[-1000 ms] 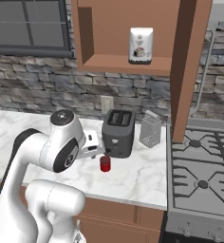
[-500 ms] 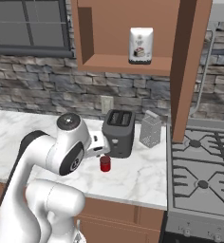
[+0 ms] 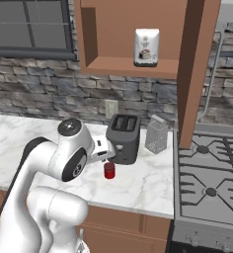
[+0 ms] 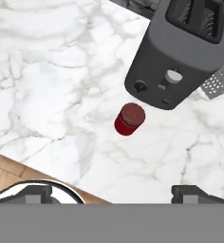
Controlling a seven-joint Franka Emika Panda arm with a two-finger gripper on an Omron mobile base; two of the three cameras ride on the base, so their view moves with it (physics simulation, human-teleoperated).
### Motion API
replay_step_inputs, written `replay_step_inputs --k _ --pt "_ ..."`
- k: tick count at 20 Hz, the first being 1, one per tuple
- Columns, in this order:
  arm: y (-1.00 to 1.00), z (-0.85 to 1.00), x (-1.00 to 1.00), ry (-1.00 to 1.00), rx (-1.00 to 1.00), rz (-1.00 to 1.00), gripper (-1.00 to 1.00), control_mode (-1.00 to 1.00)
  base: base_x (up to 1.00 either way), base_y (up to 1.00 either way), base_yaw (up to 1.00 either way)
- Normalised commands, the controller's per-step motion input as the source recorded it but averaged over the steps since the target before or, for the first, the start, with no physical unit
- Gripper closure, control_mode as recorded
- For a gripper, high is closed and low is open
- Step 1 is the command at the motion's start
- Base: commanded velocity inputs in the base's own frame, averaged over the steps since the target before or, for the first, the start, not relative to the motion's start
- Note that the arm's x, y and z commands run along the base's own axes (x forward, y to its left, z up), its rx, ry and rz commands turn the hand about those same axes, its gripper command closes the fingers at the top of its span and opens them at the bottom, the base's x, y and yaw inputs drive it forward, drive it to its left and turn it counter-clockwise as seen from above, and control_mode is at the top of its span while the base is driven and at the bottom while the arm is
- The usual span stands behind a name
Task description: Pick the honey bottle and jam from the counter and place them in the cabinets closest to them.
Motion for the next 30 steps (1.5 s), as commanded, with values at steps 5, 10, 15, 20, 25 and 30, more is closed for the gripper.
replay_step_inputs --k 5,10,15,20,25,30 --pt "0.02 -0.21 0.15 -0.05 -0.06 0.00 -1.00 -1.00 0.00 0.00 0.00" --pt "0.04 -0.17 0.12 -0.03 -0.05 0.00 -1.00 -1.00 0.00 0.00 0.00" --pt "0.03 -0.11 0.04 -0.03 -0.03 0.00 -1.00 -1.00 0.00 0.00 0.00" --pt "0.00 0.00 0.00 0.00 0.00 0.00 -1.00 -1.00 0.00 0.00 0.00" --pt "0.00 -0.13 0.02 0.00 0.00 0.00 -1.00 -1.00 0.00 0.00 0.00" --pt "0.00 -0.31 0.07 0.00 0.00 0.00 -1.00 -1.00 0.00 0.00 0.00"
